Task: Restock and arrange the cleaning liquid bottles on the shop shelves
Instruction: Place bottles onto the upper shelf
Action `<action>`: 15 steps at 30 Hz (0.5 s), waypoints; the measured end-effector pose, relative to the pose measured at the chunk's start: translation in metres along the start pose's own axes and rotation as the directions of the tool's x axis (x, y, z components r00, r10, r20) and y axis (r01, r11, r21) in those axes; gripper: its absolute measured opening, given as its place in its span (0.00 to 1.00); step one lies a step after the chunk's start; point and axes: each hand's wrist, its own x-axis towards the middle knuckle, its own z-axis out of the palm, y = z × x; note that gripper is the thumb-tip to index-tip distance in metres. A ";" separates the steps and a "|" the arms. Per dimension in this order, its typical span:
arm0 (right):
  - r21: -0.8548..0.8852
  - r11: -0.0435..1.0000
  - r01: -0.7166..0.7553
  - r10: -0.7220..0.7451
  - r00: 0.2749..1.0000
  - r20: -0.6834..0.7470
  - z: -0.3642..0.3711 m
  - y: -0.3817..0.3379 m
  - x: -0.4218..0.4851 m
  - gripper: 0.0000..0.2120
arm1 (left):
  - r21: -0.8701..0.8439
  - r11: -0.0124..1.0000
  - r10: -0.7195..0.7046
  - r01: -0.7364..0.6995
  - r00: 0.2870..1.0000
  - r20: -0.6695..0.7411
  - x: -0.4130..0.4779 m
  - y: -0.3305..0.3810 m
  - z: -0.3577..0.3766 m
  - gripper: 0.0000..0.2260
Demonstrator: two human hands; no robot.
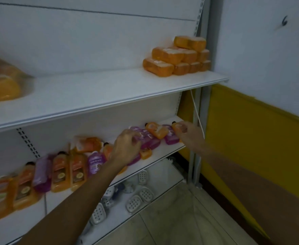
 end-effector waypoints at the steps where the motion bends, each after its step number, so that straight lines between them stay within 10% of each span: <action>1: 0.005 1.000 -0.017 0.017 1.000 0.017 0.002 0.007 0.005 0.16 | 0.001 1.000 -0.025 0.025 1.000 0.007 0.005 -0.003 0.008 0.12; 15: 0.004 0.966 -0.258 0.258 0.966 0.017 -0.014 0.100 0.119 0.19 | -0.128 0.900 -0.379 0.417 0.894 0.239 0.118 -0.021 0.118 0.12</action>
